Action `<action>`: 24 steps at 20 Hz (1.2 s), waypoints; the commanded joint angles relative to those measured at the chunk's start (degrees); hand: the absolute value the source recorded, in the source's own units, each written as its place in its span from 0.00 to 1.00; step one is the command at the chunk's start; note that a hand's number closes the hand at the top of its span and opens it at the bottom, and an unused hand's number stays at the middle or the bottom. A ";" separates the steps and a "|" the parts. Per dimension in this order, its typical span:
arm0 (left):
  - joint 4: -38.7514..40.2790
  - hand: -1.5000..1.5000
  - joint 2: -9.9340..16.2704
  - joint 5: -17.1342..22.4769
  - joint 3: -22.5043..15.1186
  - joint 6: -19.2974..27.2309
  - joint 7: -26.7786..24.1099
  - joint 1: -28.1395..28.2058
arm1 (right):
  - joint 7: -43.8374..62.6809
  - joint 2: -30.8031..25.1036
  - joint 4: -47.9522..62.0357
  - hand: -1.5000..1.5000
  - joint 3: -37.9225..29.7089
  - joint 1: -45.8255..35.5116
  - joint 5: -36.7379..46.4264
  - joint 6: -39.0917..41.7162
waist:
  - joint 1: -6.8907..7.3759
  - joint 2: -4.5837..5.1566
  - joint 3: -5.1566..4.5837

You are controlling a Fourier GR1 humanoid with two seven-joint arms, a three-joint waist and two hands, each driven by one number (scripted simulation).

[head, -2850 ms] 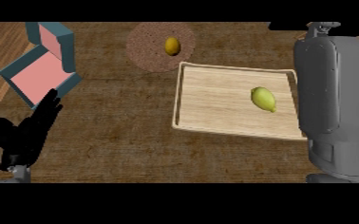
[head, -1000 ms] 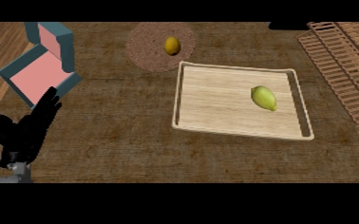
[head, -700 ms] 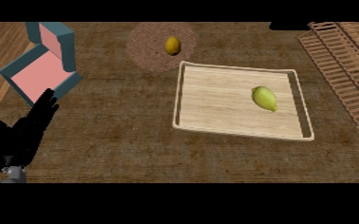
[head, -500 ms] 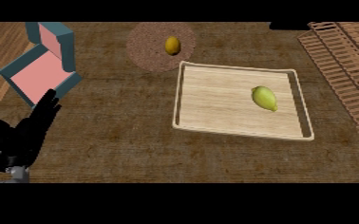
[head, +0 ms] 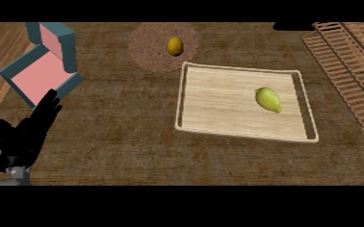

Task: Pick the sweet potato from the tray and place it in the tiered shelf

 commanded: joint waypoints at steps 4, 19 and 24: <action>1.01 0.50 -0.72 -1.15 -0.22 0.30 0.52 -1.60 | -2.68 0.91 -0.45 0.00 -1.02 0.58 -4.27 -9.86 | -0.18 0.04 -0.01; 2.17 0.50 0.26 -0.40 2.91 -0.48 -0.16 -0.39 | -1.86 6.12 -31.25 0.00 -2.68 5.57 -17.10 -7.25 | -2.77 -1.08 -0.13; 1.66 0.50 -1.21 -1.22 2.55 0.45 -1.42 2.85 | 6.91 5.21 -48.49 0.00 -0.25 6.83 -14.25 4.79 | -3.69 -1.58 -0.20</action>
